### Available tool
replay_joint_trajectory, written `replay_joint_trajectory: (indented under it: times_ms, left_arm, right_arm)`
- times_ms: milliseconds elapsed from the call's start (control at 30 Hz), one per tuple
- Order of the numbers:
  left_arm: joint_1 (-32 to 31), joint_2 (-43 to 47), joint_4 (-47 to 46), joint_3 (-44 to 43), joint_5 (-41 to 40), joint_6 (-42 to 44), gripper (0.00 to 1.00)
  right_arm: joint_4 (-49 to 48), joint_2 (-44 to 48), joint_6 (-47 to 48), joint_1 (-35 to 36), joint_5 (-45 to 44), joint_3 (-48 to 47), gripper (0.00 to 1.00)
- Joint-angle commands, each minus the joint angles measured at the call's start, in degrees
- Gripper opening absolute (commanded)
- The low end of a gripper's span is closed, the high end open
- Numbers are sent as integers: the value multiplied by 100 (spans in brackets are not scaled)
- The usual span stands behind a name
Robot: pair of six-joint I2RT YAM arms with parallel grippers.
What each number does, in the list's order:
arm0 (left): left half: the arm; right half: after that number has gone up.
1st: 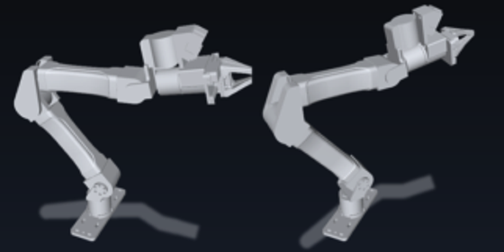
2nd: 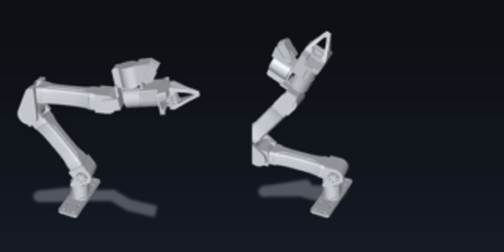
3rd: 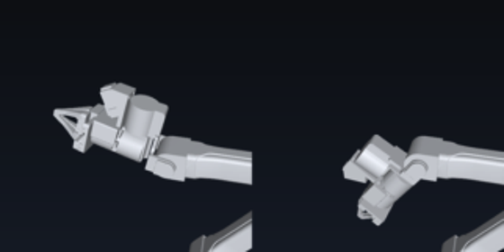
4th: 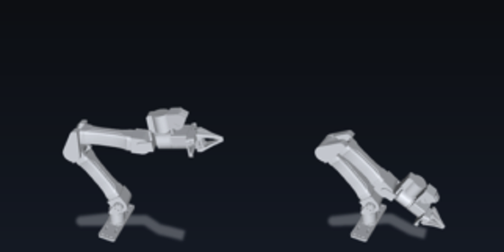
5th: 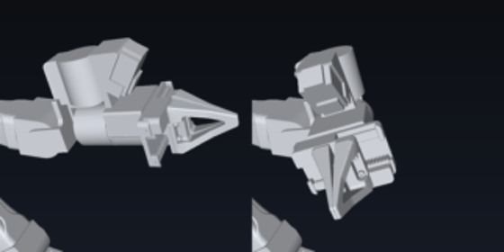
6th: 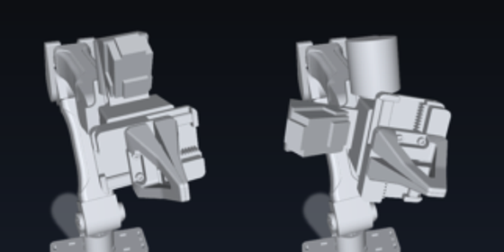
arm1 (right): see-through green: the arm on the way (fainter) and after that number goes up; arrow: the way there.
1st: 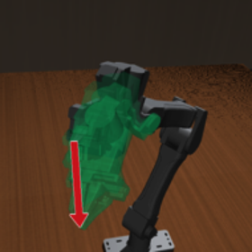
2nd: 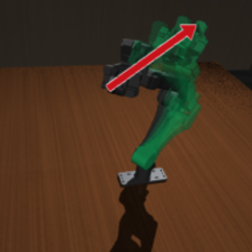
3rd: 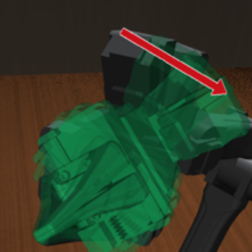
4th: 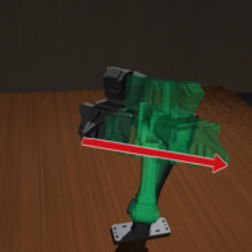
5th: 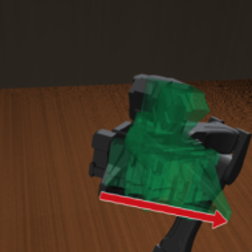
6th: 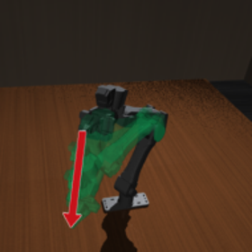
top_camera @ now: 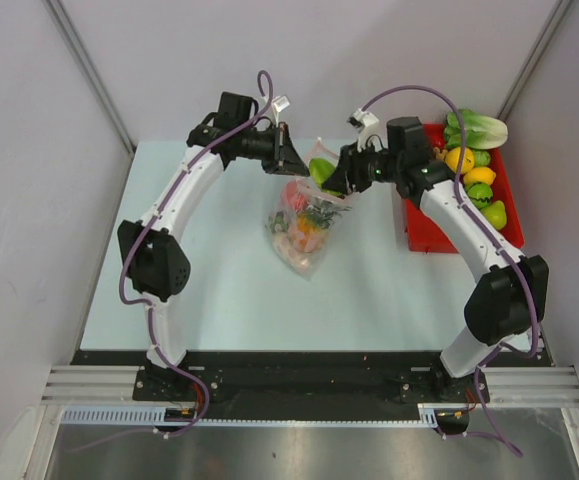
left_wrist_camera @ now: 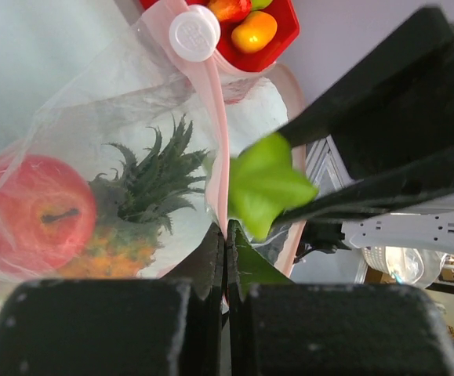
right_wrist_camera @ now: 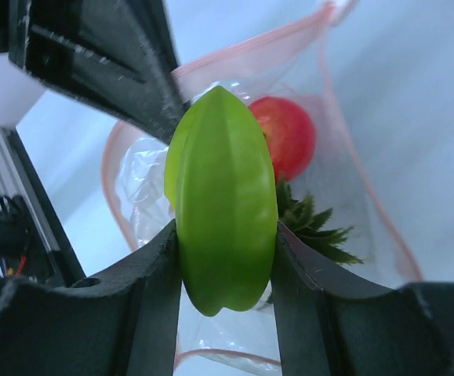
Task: Place the food in the zip-top bag and seal the zipper
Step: Place the fake fruit in the zipper food storage bag.
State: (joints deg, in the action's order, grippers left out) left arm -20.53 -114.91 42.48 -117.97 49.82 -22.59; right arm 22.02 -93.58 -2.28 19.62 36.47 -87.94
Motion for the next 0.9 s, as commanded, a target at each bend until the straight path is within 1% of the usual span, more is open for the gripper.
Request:
replay_joint_trajectory:
  times_ms: [0,33,67,100,133,200,267,300,400,433,500,533,600,633,667,733,767,867]
  left_arm:
    - [-21,426,-161,-68,168,18,0]
    - [-21,426,-161,-59,168,18,0]
    - [-21,426,-161,-59,177,18,0]
    - [-21,443,-170,-50,194,18,0]
    - [-21,435,-178,-42,194,26,0]
    - [-21,452,-205,-24,194,18,0]
    - [-21,461,-223,11,212,9,0]
    - [-21,461,-249,20,212,9,0]
    - [-21,487,-301,81,230,0,0]
    - [-21,496,-319,125,238,9,0]
    - [-21,505,-328,152,239,18,0]
    - [-21,505,-319,169,238,53,0]
    - [-21,523,-319,187,203,79,0]
    - [-21,540,-319,230,195,88,0]
    - [-21,566,-371,266,194,79,0]
    - [-21,584,-416,379,194,79,0]
    - [-21,601,-477,432,203,71,0]
    - [-12,663,-582,608,247,44,0]
  right_arm:
    - [355,24,579,279,18,-205,50]
    - [451,-46,597,297,18,-345,57]
    - [626,-64,598,306,-17,-416,67]
    - [698,-90,571,297,-43,-486,86]
    - [751,-81,562,288,-52,-626,91]
    - [865,-55,501,149,18,-750,97]
    - [874,41,413,-36,140,-882,98]
    - [874,85,361,-298,193,-909,97]
    - [786,252,255,-791,326,-944,98]
    - [769,287,255,-1132,343,-927,98]
    - [987,340,412,-1494,204,-953,97]
    - [1110,367,535,-1887,133,-944,98]
    - [1540,402,851,-2338,10,-874,97]
    - [1733,411,1000,-2766,-95,-874,96]
    - [2179,402,1463,-2944,-279,-865,96]
    - [2630,350,1931,-3305,-560,-813,95]
    - [2936,341,2334,-3628,-814,-760,95]
    - [3352,113,2898,-3999,-1360,-619,93]
